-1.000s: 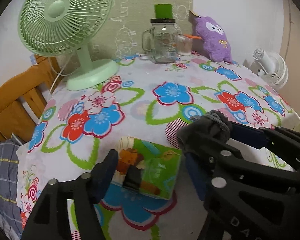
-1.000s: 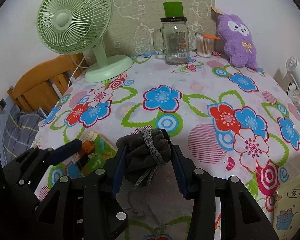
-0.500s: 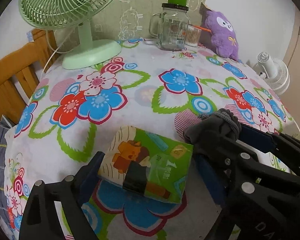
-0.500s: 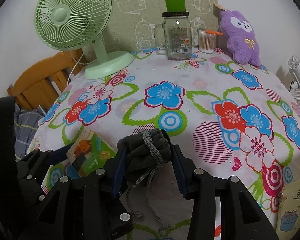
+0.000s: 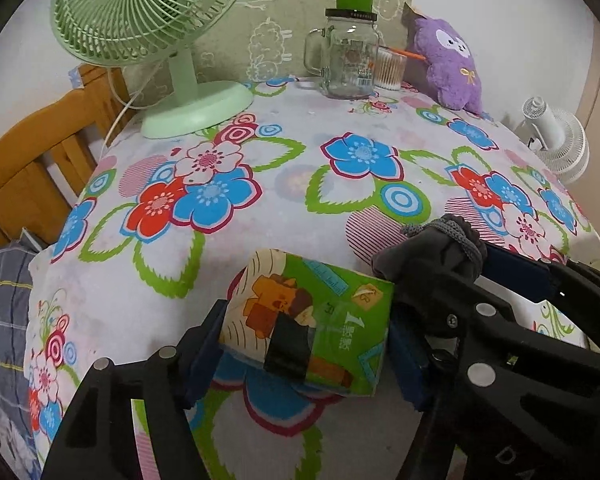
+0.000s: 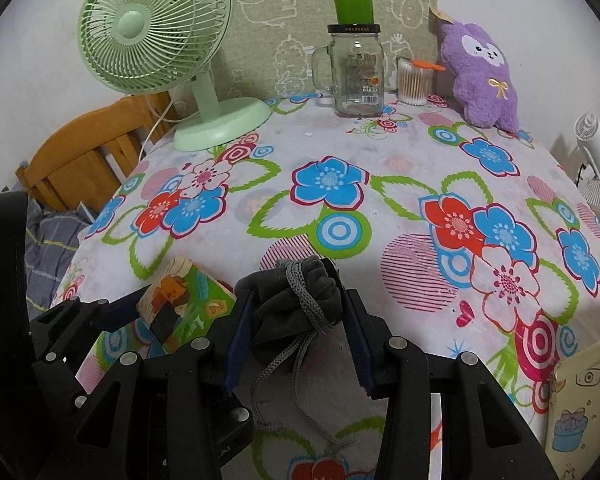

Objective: Organize soft objects
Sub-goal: 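Grasp the green tissue pack with the left tool and lift it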

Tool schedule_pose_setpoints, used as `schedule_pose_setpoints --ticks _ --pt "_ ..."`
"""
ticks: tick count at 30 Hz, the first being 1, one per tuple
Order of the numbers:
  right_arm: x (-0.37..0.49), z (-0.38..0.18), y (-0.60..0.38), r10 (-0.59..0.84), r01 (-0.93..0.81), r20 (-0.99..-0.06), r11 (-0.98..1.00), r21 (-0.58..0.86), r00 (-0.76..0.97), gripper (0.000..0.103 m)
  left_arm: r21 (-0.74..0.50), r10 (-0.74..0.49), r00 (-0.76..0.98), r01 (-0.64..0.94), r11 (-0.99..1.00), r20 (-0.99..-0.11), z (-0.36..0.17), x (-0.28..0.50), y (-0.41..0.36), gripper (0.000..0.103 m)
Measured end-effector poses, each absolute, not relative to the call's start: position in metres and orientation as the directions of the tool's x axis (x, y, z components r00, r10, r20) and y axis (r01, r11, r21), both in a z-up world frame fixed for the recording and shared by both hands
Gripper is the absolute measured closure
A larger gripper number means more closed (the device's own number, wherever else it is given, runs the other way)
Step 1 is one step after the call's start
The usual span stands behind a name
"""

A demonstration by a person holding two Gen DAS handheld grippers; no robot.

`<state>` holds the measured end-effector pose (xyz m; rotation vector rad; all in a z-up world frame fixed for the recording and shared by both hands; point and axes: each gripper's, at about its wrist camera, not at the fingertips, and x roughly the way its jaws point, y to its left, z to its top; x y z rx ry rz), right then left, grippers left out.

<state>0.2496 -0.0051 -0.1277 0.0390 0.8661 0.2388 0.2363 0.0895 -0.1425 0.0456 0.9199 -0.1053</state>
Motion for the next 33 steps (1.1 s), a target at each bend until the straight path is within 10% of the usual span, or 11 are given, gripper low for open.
schedule_pose_setpoints --ticks 33 --pt "0.159 -0.066 -0.047 0.240 -0.258 -0.678 0.963 0.076 0.695 0.055 0.044 0.029 0.725 0.002 0.999 -0.688 -0.078 0.138 0.041 0.029"
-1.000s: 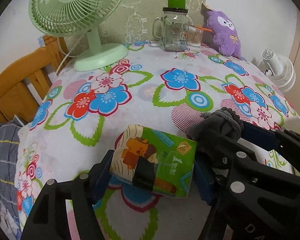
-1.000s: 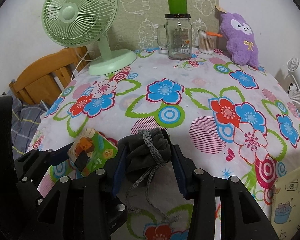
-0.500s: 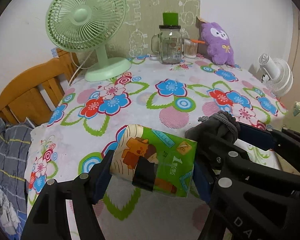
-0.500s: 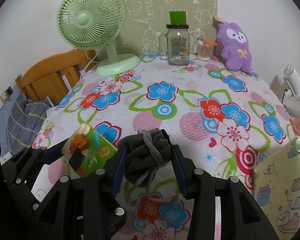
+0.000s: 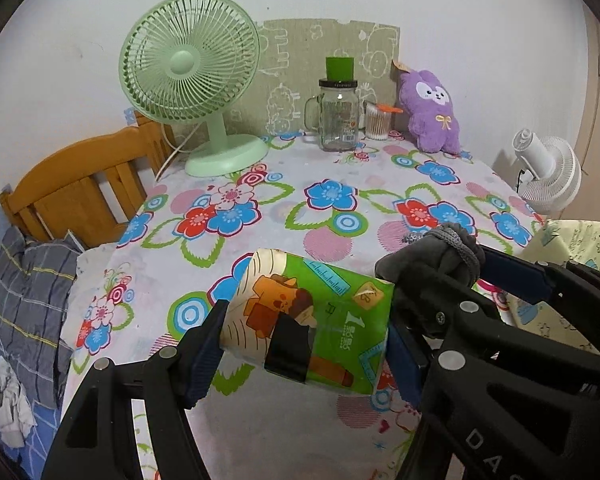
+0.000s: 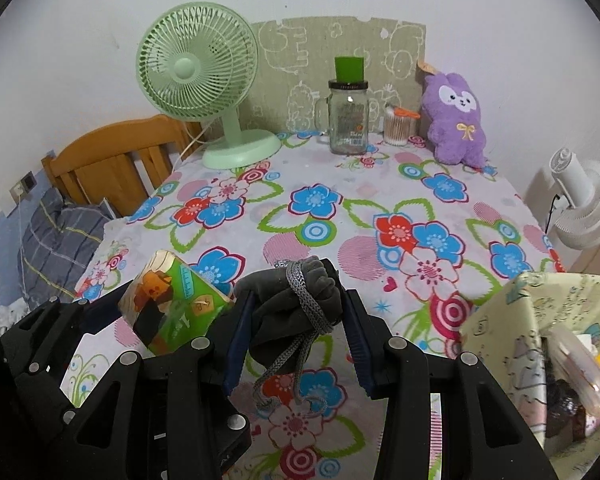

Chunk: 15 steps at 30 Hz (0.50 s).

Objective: Organize soft objects
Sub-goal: 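Grasp the green tissue pack with the left tool and lift it, then carry the pouch and tissue pack over the paper box with both tools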

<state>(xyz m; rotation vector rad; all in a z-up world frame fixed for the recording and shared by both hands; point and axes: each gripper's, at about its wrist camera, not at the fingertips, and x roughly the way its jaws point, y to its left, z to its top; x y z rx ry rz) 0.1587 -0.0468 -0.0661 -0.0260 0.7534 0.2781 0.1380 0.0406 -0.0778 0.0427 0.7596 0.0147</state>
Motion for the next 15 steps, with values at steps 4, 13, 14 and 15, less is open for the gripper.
schedule_pose_setpoints --ticks 4,13,14,15 --pt "0.149 -0.057 -0.054 0.249 -0.264 -0.664 0.961 0.081 0.705 0.056 0.054 0.040 0.736 -0.006 0.999 -0.675 -0.069 0.129 0.035 0.029" --pt "0.132 -0.034 -0.065 0.268 -0.280 -0.640 0.956 0.086 0.720 0.056 0.052 0.058 0.753 -0.032 0.998 -0.656 -0.045 0.111 0.024 0.029" --pt "0.130 -0.031 -0.066 0.270 -0.284 -0.639 0.955 0.083 0.721 0.056 0.051 0.059 0.755 -0.035 0.998 -0.653 -0.043 0.109 0.023 0.029" --pt "0.128 -0.028 -0.066 0.272 -0.288 -0.635 0.954 0.080 0.723 0.056 0.049 0.062 0.759 -0.040 0.998 -0.648 -0.040 0.106 0.023 0.029"
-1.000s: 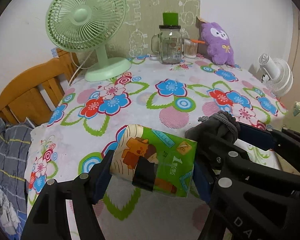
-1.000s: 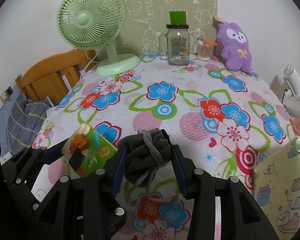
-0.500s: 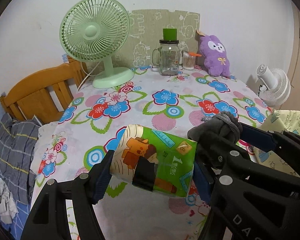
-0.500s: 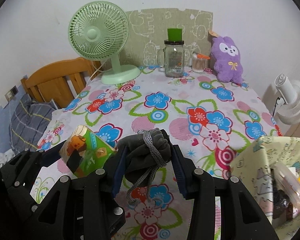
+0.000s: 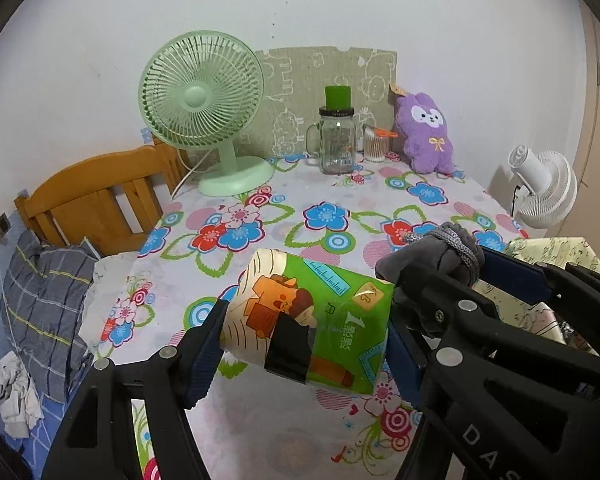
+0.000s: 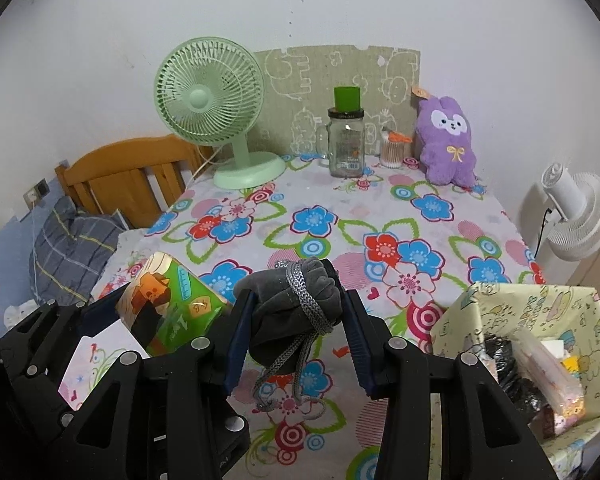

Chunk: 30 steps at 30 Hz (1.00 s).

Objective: Organize soft objects
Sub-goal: 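Carry the pouch and tissue pack over the paper box with both tools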

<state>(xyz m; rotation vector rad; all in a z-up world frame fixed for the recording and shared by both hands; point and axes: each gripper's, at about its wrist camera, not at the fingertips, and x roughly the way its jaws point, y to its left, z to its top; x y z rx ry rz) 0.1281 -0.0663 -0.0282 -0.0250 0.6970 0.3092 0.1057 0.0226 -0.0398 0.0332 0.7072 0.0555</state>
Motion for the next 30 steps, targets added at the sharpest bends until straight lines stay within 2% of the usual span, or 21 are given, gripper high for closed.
schedule_pose_setpoints --ticks 11,30 --pt "0.110 0.002 -0.076 0.278 -0.304 -0.593 0.951 0.058 0.756 0.056 0.048 0.075 0.795 -0.058 0.997 -0.602 -0.013 0.090 0.012 0.029" --pt "0.098 0.021 -0.125 0.231 -0.244 -0.557 0.968 0.053 0.798 0.056 0.022 0.013 0.827 0.000 1.000 -0.561 0.004 0.086 -0.034 0.029"
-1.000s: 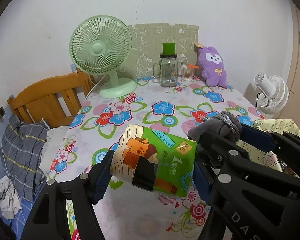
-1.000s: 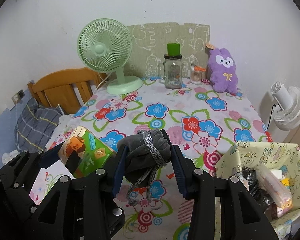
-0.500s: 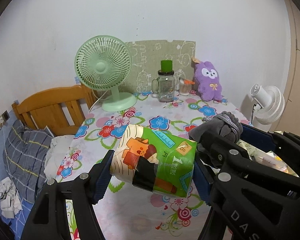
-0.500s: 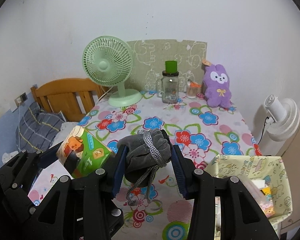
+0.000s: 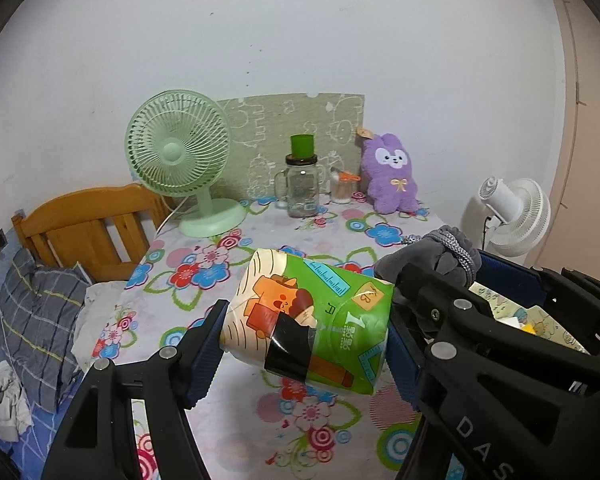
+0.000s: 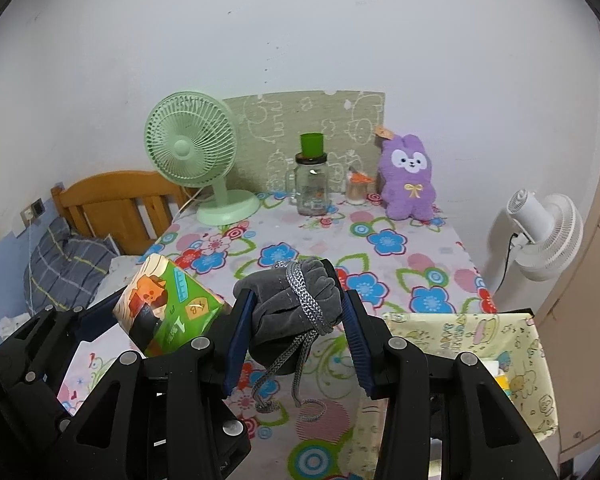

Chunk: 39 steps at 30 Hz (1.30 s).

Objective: Organize soft objects
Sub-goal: 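Carry the pouch and tissue pack over the paper box with both tools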

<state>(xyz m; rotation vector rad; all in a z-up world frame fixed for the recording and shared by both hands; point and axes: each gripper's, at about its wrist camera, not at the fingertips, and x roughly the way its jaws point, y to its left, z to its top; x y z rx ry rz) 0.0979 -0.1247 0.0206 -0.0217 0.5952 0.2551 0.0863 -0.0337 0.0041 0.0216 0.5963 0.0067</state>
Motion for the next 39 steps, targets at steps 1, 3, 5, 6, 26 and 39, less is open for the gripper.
schedule_pose_setpoints --ticks 1,3,5,6,26,39 --pt "0.098 0.021 -0.128 0.228 -0.240 -0.556 0.969 0.054 0.800 0.056 0.022 0.009 0.828 0.003 1.000 -0.560 0.004 0.087 -0.036 0.029" --pt "0.098 0.021 -0.134 0.223 -0.232 -0.552 0.971 0.055 0.803 0.056 0.021 0.003 0.831 0.011 1.000 -0.556 0.005 0.088 -0.043 0.029" --pt "0.098 0.022 -0.142 0.216 -0.223 -0.548 0.973 0.055 0.808 0.056 0.019 -0.008 0.833 0.022 1.000 -0.554 0.005 0.088 -0.049 0.029" --pt "0.099 0.022 -0.144 0.213 -0.219 -0.547 0.974 0.056 0.809 0.056 0.019 -0.013 0.833 0.028 0.999 -0.553 0.005 0.088 -0.053 0.029" --pt "0.100 0.014 -0.208 0.135 -0.133 -0.544 0.990 0.044 0.828 0.056 0.006 -0.109 0.826 0.135 0.991 -0.553 0.000 0.098 -0.114 0.029" --pt "0.102 0.004 -0.246 0.074 -0.069 -0.555 0.997 0.030 0.828 0.056 0.004 -0.173 0.808 0.212 0.977 -0.563 -0.009 0.104 -0.152 0.029"
